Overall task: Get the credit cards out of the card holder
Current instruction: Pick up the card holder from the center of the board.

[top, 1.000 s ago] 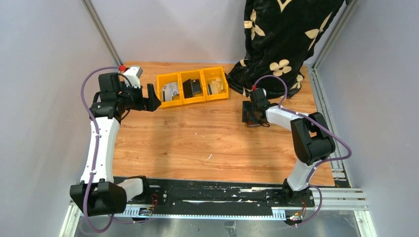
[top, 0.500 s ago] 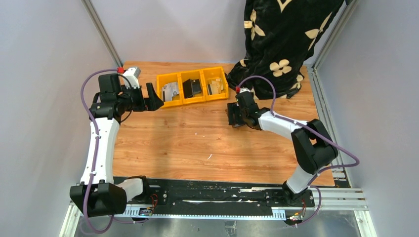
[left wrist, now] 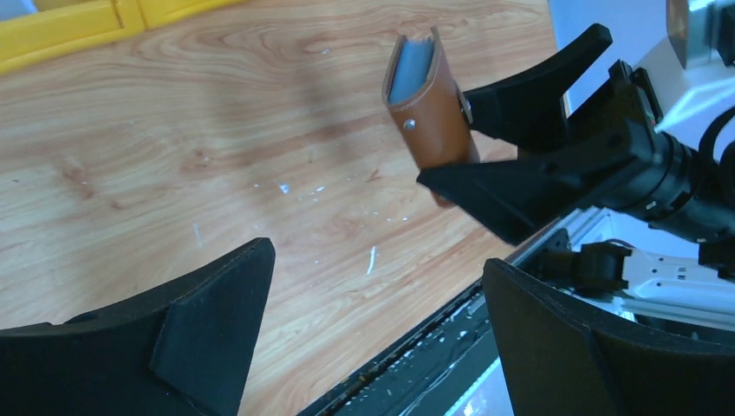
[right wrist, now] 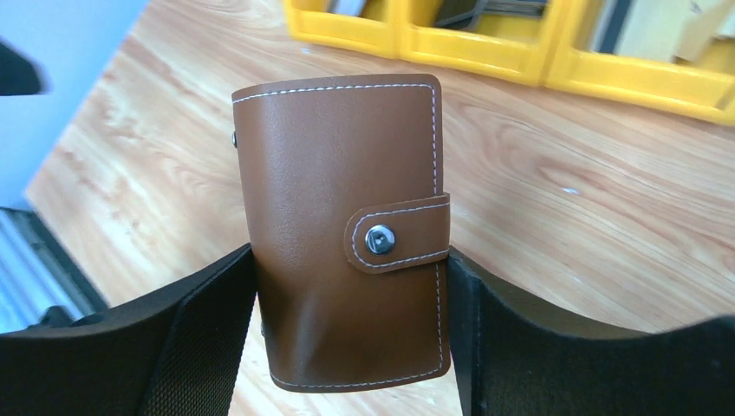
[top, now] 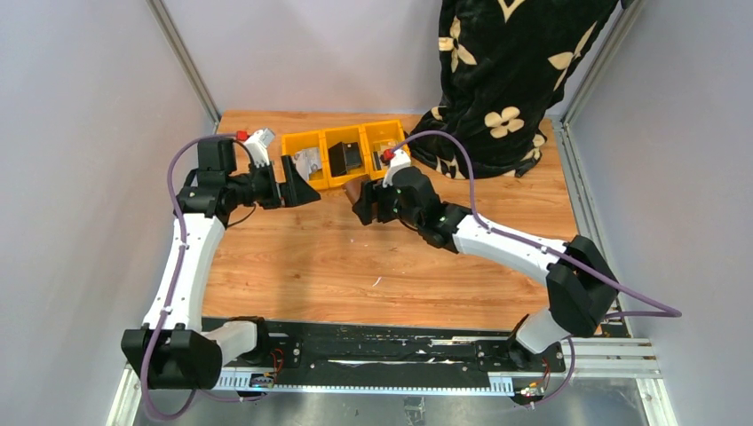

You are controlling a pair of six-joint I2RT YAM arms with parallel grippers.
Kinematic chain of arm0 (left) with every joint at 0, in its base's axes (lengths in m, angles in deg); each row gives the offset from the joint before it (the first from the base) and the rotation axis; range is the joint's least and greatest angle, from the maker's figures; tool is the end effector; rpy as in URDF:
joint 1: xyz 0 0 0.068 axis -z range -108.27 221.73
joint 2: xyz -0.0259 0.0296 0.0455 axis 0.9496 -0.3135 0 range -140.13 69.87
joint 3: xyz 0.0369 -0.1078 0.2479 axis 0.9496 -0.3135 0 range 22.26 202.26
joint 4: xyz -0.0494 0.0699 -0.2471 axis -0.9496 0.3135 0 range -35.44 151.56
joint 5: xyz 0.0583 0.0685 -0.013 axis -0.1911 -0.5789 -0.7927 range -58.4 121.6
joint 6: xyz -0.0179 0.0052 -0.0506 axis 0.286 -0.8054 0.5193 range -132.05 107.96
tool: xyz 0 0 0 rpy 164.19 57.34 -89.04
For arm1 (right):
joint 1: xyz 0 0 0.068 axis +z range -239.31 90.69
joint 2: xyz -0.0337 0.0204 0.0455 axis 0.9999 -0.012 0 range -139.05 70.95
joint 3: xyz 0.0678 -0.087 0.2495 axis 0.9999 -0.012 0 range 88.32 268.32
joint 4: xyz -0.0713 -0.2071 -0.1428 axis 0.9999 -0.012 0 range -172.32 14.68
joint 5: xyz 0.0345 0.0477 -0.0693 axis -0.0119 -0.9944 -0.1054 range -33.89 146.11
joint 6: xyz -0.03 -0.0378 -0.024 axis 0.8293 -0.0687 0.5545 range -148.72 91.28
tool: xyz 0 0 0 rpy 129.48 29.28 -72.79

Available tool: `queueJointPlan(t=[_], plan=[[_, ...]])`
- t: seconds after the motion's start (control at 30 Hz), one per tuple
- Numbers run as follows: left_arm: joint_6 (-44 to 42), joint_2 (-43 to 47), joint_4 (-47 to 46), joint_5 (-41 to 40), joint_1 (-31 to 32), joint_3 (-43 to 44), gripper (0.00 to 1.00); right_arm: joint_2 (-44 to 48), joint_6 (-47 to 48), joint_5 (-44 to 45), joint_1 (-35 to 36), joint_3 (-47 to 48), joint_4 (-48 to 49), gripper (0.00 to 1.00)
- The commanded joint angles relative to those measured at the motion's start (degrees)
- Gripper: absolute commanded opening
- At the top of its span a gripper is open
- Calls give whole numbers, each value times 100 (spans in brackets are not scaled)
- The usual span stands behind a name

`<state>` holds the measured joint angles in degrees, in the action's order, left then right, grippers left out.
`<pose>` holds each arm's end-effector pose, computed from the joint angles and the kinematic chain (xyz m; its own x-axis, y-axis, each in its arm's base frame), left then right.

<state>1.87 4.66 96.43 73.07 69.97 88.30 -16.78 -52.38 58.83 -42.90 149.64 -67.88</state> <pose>0.2300 -0.0165 0.3507 -0.7515 -0.2034 -0.6277 0.3045 0.7371 -0.6033 0.2489 0.2590 0.2864 -0.4832 0.0737 -0.8724 -0.5444 0.7551 0.3653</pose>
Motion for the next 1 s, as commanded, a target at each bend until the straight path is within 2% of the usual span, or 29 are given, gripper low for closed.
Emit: queueJointPlan(t=[0.0,0.03,0.13,0.33,0.5,0.6,0.83,0.97], plan=[[417,60,-181,318,113,-5,100,282,-138,20,488,332,627,77],[438,136,-245,322,287,-10,100,311,-113,17,571,394,669,77],[708,391,-533,401,292,-176,100,380,-16,24,795,538,758,77],[1698,914,-1613,683,299,-624,100,364,208,80,1212,836,813,77],[1716,1014,-1614,727,299,-640,90,317,433,181,1482,1016,820,77],[1642,933,-1474,757,298,-610,81,296,498,222,1572,1093,834,77],[1571,846,-1313,843,299,-665,45,248,601,296,1704,1197,847,78],[1221,748,-969,925,299,-476,23,261,351,53,1518,1167,682,90]])
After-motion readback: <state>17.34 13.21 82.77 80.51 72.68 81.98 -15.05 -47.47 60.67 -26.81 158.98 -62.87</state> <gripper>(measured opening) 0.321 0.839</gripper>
